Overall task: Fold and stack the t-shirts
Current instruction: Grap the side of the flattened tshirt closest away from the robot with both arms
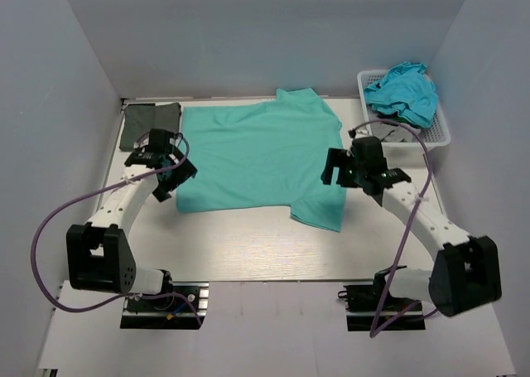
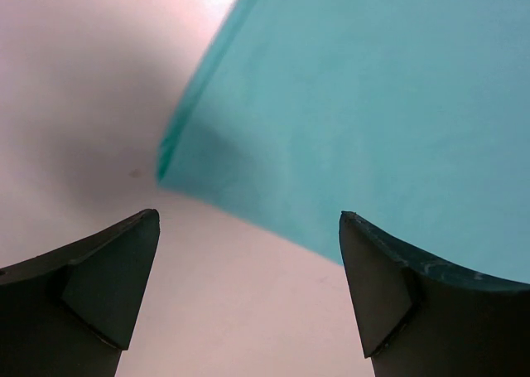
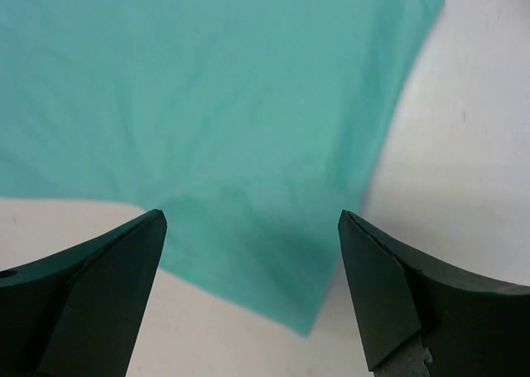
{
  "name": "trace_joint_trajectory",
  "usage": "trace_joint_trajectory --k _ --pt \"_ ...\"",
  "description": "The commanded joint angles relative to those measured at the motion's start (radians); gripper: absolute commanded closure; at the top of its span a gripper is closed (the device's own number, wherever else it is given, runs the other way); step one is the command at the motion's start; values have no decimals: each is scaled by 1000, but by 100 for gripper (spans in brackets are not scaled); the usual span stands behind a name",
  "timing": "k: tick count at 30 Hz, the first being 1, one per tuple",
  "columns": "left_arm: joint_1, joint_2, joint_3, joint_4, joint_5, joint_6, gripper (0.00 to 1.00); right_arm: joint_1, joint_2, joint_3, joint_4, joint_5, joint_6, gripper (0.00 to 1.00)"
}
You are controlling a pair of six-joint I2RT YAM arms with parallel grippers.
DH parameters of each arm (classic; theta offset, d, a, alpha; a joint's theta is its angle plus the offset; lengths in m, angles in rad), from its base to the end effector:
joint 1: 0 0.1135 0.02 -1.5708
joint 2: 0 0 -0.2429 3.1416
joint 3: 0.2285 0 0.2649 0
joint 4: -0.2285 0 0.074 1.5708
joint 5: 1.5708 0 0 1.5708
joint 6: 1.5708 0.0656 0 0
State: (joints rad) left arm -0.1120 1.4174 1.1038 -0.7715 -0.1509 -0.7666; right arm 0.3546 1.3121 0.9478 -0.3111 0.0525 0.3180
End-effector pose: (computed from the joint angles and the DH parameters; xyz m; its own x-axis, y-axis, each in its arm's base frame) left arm 0.3108 -0.0250 0.2082 -0.6613 -0.6157 -0.4285 -0.5803 0.7818 -0.2281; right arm 0.3099 0.1111 0.2252 -0.6533 0.0911 -0.7516 -0.1095 0.9709 0.2129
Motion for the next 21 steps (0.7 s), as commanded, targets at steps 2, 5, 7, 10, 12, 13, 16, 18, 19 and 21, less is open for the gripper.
trace_joint_trajectory --k 2,5,7,10,12,13,16,18,19,21 --pt "8 -69 -146 -45 -88 -123 0 0 -157 -165 -5 -11 108 10" --pt "8 -78 -166 -29 -99 -134 0 3 -230 -198 -84 -36 101 10" --pt "8 -66 -179 -20 -110 -160 2 3 -264 -216 -120 -23 104 10" --pt "17 -52 -214 -20 -119 -198 7 6 -310 -242 -187 0 121 10" --pt "17 -43 -258 14 -119 -223 20 6 -324 -273 -201 1 136 10" --pt "17 -43 -292 32 -119 -223 22 9 -320 -296 -203 3 133 10" --pt "17 -17 -329 93 -110 -250 30 14 -288 -308 -227 4 141 10" --pt "17 17 -329 94 -110 -250 34 24 -271 -316 -237 -2 164 10" --pt "17 28 -329 109 -110 -261 36 29 -272 -323 -234 -2 167 10" --pt "17 37 -329 118 -124 -270 38 37 -278 -349 -214 -12 170 10"
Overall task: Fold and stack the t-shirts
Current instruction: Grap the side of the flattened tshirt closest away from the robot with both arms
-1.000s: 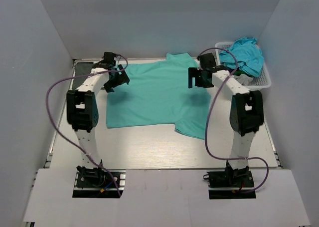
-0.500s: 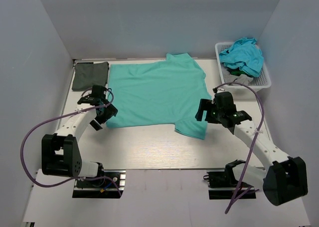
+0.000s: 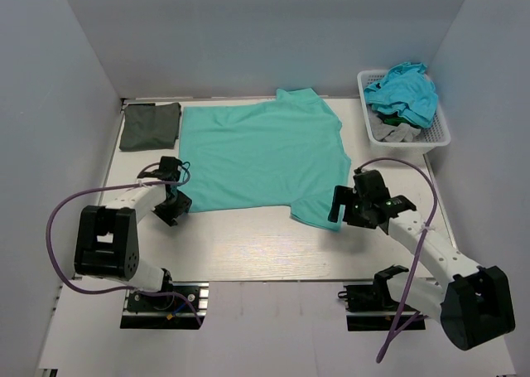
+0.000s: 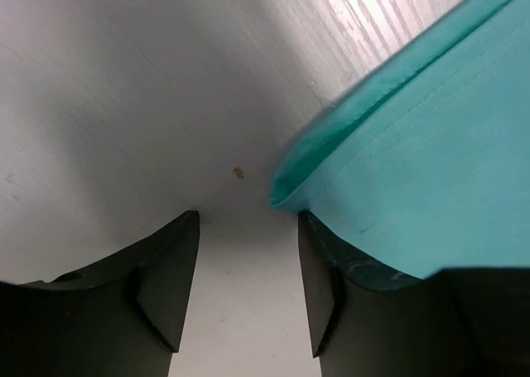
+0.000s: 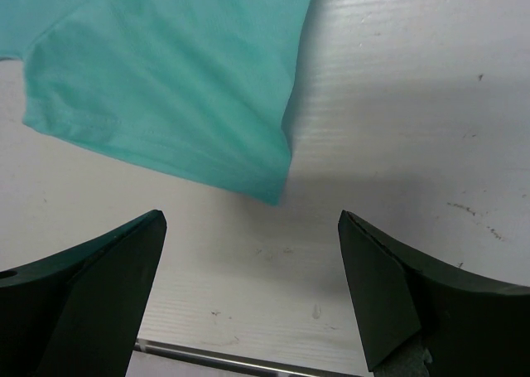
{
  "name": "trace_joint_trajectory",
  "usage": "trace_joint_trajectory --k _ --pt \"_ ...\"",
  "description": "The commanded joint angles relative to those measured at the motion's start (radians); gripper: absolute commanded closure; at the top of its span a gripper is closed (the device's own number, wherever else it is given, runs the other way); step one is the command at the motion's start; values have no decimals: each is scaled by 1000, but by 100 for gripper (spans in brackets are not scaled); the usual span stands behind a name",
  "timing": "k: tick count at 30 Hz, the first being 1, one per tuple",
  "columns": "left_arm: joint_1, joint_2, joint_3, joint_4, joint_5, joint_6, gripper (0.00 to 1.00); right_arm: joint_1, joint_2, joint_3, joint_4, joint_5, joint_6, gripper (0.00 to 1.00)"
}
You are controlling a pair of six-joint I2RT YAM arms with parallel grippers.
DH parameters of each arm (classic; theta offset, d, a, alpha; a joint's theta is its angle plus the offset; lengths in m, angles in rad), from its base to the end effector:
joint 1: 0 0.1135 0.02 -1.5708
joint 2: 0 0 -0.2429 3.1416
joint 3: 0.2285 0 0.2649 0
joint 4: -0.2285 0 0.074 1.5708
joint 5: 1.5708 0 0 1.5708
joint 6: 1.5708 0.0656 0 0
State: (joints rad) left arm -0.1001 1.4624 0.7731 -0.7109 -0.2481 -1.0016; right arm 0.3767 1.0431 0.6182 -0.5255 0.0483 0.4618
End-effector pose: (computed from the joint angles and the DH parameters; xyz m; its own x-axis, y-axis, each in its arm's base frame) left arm 0.2547 -0.0094 0.1016 -0.5751 -0.7629 -0.2953 -0.7961 0.6051 -0.0126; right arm 0.2230 0.0848 0.1581 -0.8294 0.1505 -0.5380 0.0316 0.9741 0.2239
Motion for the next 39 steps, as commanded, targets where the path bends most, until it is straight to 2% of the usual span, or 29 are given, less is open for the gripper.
trace_joint_trajectory --k 1,9,12,14,15,17,18,26,28,34,35,36,37,38,39 --pt "5 5 2 70 -26 -45 40 21 -11 -23 -1 -22 26 10" --pt "5 6 -8 99 -16 -45 40 65 -2 -52 -56 -38 34 10" --pt "5 -5 -8 108 -26 -45 47 76 15 -46 -59 -30 35 10" --pt "5 -5 -17 117 -26 -45 59 88 43 -41 -53 -36 25 10" --pt "5 -5 -17 126 -26 -35 74 97 51 -38 -53 -36 20 10" --pt "5 -5 -17 126 -26 -35 95 110 83 -32 -35 -25 20 10" --pt "5 -5 -17 126 -26 -35 100 117 100 -23 -30 -15 18 10" --pt "5 -28 -28 145 -16 4 100 151 221 14 99 28 35 10" --pt "5 -51 -37 154 3 4 100 153 238 12 133 6 28 12" --pt "5 -51 -46 154 13 27 100 151 321 34 171 10 9 30" --pt "5 -51 -46 154 23 27 100 149 324 34 183 13 3 39" --pt "5 -51 -46 165 35 37 100 151 328 40 180 18 3 52" --pt "5 -51 -46 165 35 37 100 153 328 43 174 22 0 80" --pt "5 -51 -46 165 35 37 100 148 328 49 150 25 0 98" --pt "5 -51 -46 165 44 47 100 149 318 58 136 42 3 100"
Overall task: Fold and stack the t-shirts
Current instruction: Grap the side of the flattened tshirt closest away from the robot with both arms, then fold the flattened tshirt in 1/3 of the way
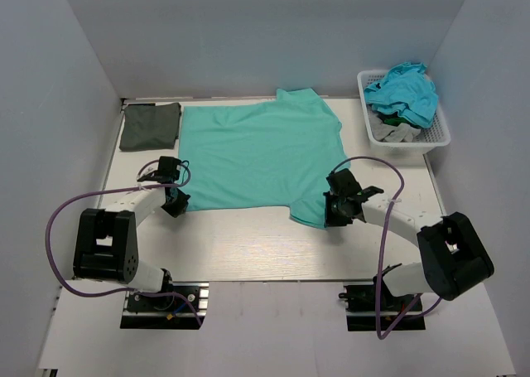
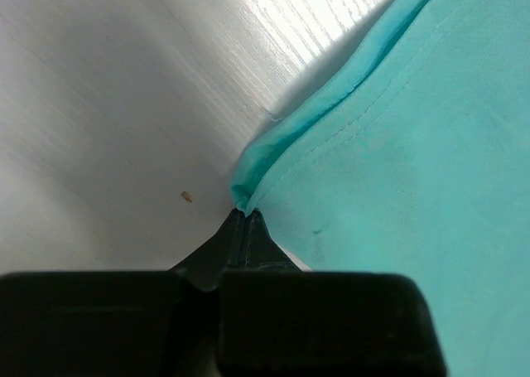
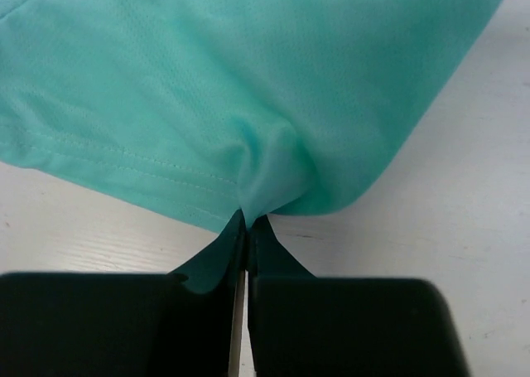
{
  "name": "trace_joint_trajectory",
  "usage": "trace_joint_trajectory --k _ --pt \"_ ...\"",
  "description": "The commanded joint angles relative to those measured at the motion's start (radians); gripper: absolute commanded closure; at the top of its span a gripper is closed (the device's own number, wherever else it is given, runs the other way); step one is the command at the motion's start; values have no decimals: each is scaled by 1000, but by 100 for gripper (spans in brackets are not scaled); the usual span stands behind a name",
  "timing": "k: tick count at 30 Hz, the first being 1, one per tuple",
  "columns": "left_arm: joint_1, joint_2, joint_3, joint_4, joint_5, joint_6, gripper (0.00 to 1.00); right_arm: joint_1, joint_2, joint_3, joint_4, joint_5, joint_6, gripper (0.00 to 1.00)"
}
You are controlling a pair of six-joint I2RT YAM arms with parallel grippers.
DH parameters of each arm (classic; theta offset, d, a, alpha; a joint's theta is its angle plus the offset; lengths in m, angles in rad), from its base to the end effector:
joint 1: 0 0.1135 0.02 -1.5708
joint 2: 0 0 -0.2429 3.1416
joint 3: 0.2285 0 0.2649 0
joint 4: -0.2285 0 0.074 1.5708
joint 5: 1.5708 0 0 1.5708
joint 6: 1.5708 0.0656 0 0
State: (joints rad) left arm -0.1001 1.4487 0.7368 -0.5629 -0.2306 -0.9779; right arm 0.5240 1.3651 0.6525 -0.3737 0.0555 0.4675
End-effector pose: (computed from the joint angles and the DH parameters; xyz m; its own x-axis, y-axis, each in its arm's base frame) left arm 0.2653 -0.0116 0.0996 -0.5575 -0.7554 -0.3443 -0.7720 0.6243 -0.1198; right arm 0.2354 0.1319 0.1045 -0.8990 0.0002 -0.4379 -0.0807 0.9828 0.1661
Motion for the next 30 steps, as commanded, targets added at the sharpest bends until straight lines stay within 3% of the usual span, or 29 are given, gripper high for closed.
trace_joint_trajectory --k 1,8,13,19,23,30 --pt "5 -37 -10 8 27 24 100 5 -20 24 -68 53 0 100" --pt "-7 -105 -11 -98 178 44 100 14 -213 82 -370 32 74 100" --pt "-7 -258 -108 -146 221 24 100 36 -314 95 -542 18 111 100" --pt "-7 -384 -108 -278 169 13 100 56 -317 42 -527 -115 122 100" --pt "5 -384 -85 -260 178 33 100 51 -321 101 -485 -18 91 100" --pt "5 -220 96 -198 214 79 100 36 -175 288 -441 79 74 100"
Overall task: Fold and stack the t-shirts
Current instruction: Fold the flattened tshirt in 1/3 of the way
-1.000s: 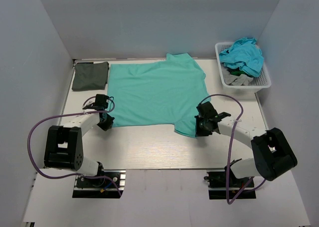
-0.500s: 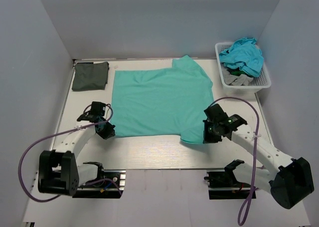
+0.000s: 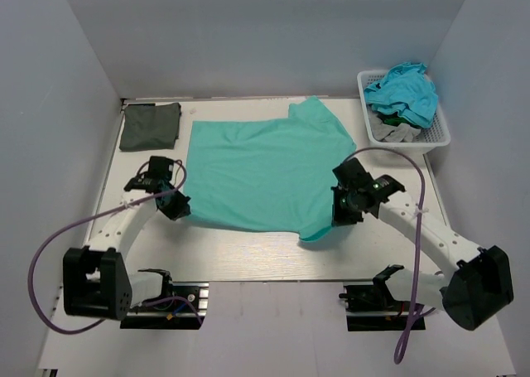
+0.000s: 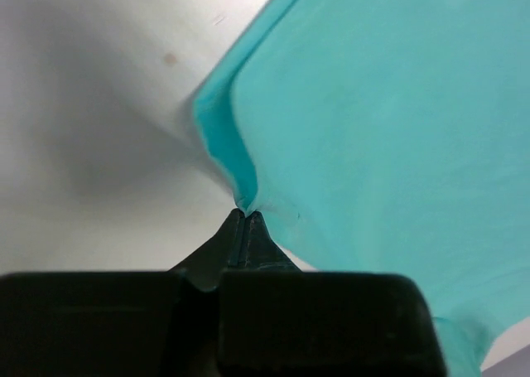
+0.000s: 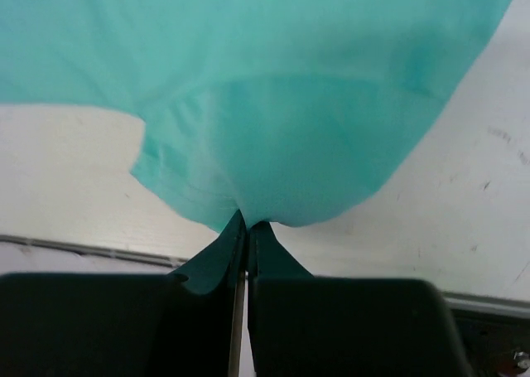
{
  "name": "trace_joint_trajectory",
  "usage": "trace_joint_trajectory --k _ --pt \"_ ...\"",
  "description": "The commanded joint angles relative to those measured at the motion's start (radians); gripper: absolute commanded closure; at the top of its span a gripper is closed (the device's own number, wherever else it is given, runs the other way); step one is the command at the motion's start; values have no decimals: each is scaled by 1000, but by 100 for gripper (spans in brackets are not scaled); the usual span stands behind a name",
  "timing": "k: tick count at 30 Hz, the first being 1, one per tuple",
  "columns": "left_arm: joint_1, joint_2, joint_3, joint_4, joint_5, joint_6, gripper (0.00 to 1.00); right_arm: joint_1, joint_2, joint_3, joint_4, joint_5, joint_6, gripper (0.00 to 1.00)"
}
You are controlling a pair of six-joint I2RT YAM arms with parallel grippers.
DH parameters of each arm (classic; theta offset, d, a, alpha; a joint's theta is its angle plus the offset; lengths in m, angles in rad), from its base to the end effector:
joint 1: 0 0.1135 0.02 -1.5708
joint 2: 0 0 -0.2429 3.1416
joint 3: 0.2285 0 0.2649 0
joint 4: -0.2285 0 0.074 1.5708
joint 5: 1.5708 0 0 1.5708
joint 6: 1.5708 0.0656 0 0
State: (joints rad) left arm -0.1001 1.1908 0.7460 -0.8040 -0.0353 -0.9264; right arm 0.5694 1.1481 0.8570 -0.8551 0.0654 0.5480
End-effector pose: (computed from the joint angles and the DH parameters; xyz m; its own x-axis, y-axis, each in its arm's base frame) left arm 0.2319 -0.0210 0.1498 -0.6380 -0.7389 -0.2169 -0.7012 0.6738 -0.2329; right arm 0.2063 0.1270 0.1914 -0.9235 0.0261 -0.3827 -0.0400 0.9857 0.1638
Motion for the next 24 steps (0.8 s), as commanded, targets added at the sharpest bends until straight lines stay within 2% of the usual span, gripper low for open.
trace_joint_trajectory --k 1,6,13,19,24 --pt "5 87 125 43 18 28 100 -11 54 92 47 83 -5 100" --pt "5 197 233 34 18 38 100 -51 125 206 74 171 -42 100" --pt "5 320 423 19 -31 38 100 -106 243 342 169 169 -95 100" --pt "14 398 504 37 -77 38 100 -152 361 456 194 185 -148 100" --pt "14 500 579 25 -86 38 100 -181 449 497 290 205 -149 100"
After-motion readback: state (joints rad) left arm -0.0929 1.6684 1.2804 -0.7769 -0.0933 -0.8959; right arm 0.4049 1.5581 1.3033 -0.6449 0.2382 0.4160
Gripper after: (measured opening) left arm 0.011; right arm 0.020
